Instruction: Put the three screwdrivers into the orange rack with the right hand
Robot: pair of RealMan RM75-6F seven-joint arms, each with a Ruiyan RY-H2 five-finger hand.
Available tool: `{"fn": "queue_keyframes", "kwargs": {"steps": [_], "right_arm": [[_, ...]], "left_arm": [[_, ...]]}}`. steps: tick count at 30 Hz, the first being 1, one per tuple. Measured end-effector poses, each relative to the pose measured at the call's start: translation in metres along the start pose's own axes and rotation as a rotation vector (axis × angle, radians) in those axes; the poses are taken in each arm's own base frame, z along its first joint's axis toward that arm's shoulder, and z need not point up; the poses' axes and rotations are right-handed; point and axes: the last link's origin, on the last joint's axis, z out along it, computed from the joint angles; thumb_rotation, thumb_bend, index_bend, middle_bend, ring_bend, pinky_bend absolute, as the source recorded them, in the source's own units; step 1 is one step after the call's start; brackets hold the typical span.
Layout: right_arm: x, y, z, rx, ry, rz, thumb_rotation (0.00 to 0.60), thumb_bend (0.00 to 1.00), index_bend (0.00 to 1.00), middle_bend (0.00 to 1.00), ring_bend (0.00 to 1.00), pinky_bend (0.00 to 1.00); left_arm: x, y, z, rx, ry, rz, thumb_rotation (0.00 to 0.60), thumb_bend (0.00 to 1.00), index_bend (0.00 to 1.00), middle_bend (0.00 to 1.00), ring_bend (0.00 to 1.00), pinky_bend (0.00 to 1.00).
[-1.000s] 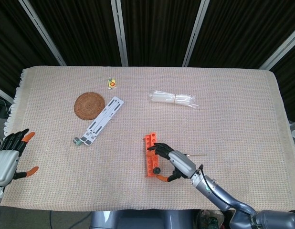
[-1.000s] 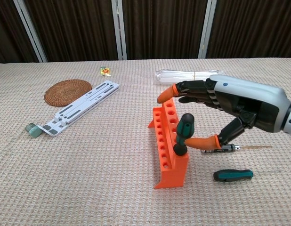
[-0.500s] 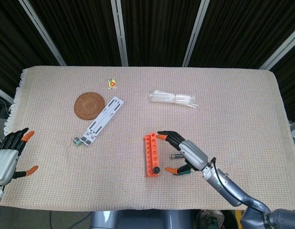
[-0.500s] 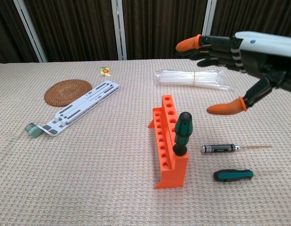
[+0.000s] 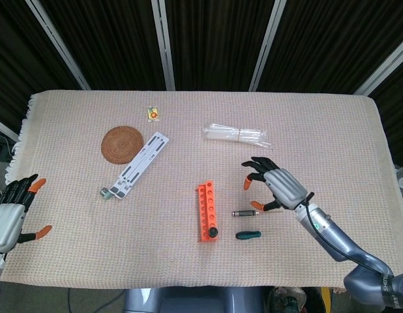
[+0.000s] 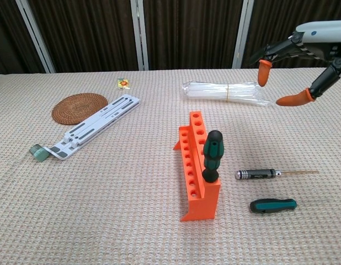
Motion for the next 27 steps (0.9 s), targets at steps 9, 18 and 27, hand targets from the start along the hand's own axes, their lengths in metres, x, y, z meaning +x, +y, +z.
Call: {"fn": "queue_keyframes", "kwargs": {"steps": [9, 18, 27], "right_arm": [[-0.009, 0.007, 0.012, -0.056, -0.037, -0.394, 0.6, 0.19, 0.45, 0.13, 0.0, 0.0], [-0.039, -0.001, 0.032, -0.132, -0.114, -0.621, 0.6, 0.08, 0.43, 0.11, 0.0, 0.0], [-0.078, -0.019, 0.042, -0.126, -0.21, -0.658, 0.6, 0.06, 0.44, 0.11, 0.0, 0.0]], "left_arm": [[-0.001, -0.004, 0.001, 0.041, 0.04, 0.034, 0.6, 0.15, 0.08, 0.0, 0.0, 0.0], [-0.003, -0.009, -0.001, 0.052, 0.033, 0.027, 0.6, 0.15, 0.09, 0.0, 0.0, 0.0], [-0.007, -0.014, -0.001, 0.061, 0.024, 0.018, 0.6, 0.15, 0.09, 0.0, 0.0, 0.0]]}}
